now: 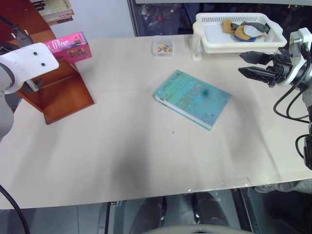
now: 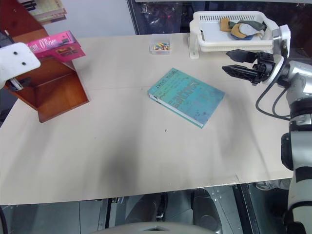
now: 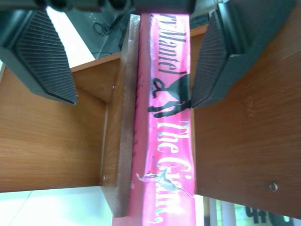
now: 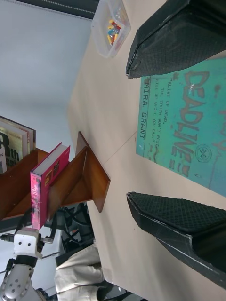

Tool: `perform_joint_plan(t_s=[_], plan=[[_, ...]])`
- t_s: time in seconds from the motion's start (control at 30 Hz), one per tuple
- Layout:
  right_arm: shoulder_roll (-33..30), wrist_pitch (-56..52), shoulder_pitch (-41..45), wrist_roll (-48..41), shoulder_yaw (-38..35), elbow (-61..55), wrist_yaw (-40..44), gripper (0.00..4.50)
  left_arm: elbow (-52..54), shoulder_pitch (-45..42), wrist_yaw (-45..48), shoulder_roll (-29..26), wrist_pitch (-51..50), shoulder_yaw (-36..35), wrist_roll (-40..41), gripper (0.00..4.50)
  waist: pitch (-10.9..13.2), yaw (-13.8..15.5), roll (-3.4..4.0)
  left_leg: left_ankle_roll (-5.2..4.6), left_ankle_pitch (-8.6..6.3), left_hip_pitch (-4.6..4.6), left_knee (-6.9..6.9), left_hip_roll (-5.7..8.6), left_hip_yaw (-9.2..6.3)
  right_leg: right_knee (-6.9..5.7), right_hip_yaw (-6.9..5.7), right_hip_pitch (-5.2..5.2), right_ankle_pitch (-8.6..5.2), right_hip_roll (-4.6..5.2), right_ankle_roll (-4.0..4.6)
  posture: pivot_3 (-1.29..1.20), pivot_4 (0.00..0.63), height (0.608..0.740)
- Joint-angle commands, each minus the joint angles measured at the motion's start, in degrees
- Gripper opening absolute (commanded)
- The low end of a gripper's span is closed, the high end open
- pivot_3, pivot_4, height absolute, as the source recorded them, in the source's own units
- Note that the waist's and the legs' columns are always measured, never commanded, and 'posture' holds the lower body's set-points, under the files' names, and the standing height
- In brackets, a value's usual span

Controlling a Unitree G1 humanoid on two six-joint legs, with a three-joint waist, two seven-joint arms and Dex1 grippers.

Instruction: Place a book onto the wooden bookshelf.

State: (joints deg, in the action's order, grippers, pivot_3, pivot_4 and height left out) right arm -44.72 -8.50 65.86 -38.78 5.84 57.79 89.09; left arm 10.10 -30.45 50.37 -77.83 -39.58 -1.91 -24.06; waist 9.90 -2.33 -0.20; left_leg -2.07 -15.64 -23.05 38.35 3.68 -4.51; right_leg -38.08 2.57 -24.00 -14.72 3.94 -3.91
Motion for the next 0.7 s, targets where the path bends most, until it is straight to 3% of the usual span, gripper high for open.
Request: perform_joint_plan(t_s=[0.03, 0.4, 0.7], plan=[[-1.2, 1.1, 1.4, -0.4, -0.7, -1.0, 3.4, 3.93, 0.9, -2.4, -0.7, -1.5, -0.4, -1.0, -1.5, 4.26, 0.0, 0.0, 0.0, 0.0, 0.0, 0.0, 0.0, 0.0, 0.0, 0.0, 0.0, 0.0, 0.0, 0.0, 0.0, 0.0, 0.15, 0.74], [-1.2, 1.1, 1.3, -0.1, -1.1, -1.2, 3.4, 3.93, 2.1, -8.3, -0.7, -0.8, -0.5, 1.0, -3.3, 4.26, 0.0, 0.0, 0.0, 0.0, 0.0, -0.03, 0.01, 0.01, 0.0, -0.01, -0.01, -0.02, 0.0, -0.01, 0.0, 0.0, 0.15, 0.74], [-2.0, 0.1, 0.5, -0.7, -1.3, -3.2, 3.4, 3.93, 10.1, -15.0, 2.0, 11.0, -8.0, 4.4, 2.0, 4.26, 0.0, 0.1, -0.01, 0.0, 0.0, -0.21, 0.13, 0.04, -0.07, -0.05, -0.08, -0.11, 0.0, -0.03, 0.0, 0.0, 0.15, 0.74]])
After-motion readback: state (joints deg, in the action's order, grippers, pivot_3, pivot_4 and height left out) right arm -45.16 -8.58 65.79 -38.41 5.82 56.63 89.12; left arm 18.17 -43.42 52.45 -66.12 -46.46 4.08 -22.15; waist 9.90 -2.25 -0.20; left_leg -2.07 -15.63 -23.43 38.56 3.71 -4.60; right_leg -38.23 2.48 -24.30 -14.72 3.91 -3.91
